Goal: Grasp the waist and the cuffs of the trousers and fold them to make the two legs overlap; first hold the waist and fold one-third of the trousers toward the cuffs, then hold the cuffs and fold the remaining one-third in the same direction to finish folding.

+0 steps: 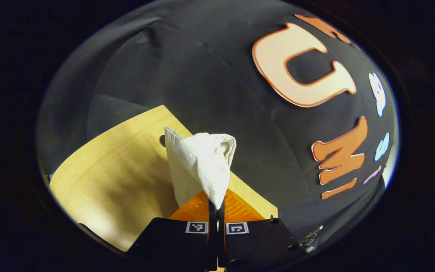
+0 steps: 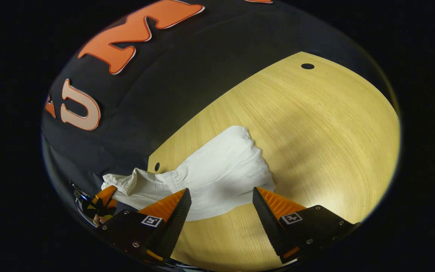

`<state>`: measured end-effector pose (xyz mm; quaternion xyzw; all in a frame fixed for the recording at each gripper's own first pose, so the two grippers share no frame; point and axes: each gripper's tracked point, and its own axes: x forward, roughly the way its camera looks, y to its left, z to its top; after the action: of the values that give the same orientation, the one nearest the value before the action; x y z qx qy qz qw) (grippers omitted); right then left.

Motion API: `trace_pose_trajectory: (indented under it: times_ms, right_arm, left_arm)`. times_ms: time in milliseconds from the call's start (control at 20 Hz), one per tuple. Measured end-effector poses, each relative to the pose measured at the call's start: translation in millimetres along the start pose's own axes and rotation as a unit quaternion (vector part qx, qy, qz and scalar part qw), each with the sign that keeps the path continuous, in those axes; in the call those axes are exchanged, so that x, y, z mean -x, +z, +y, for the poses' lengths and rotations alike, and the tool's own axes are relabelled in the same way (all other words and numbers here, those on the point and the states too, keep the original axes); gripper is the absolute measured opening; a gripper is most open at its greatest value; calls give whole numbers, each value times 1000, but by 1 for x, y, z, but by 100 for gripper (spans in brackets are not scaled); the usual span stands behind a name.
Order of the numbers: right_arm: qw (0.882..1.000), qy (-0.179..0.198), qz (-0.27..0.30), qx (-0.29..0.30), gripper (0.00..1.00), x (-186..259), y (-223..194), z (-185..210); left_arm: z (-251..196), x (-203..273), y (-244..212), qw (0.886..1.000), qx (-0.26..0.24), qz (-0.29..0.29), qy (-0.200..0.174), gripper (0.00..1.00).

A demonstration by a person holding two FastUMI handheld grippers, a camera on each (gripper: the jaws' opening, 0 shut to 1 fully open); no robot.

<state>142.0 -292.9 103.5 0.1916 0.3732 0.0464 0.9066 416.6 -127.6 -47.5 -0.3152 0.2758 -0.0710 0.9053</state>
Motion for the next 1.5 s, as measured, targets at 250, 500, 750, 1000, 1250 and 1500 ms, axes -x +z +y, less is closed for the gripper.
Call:
trace_pose_trajectory:
  times_ms: [250, 500, 750, 1000, 1250, 1500]
  right_arm:
    - [1000, 7, 2, -9, 98, 9, 25, -33]
    - [1000, 9, 5, -15, 98, 16, 41, -60]
    - [1000, 8, 7, -28, 98, 20, 57, -93]
    - [999, -1, 9, -43, 98, 26, 63, -123]
    - [999, -13, 8, -51, 98, 30, 63, -145]
    - [999, -29, 2, -37, 98, 37, 58, -154]
  left_arm:
    - [-57, -15, -38, 999, -51, 13, -3, 4]
    - [-105, -41, -90, 994, -105, 35, 2, 4]
    - [-137, -74, -151, 988, -139, 72, 8, 4]
    - [-152, -108, -213, 978, -171, 117, 17, 4]
    - [-152, -135, -271, 960, -230, 157, 35, 6]
    - [-153, -154, -327, 946, -265, 180, 58, 5]
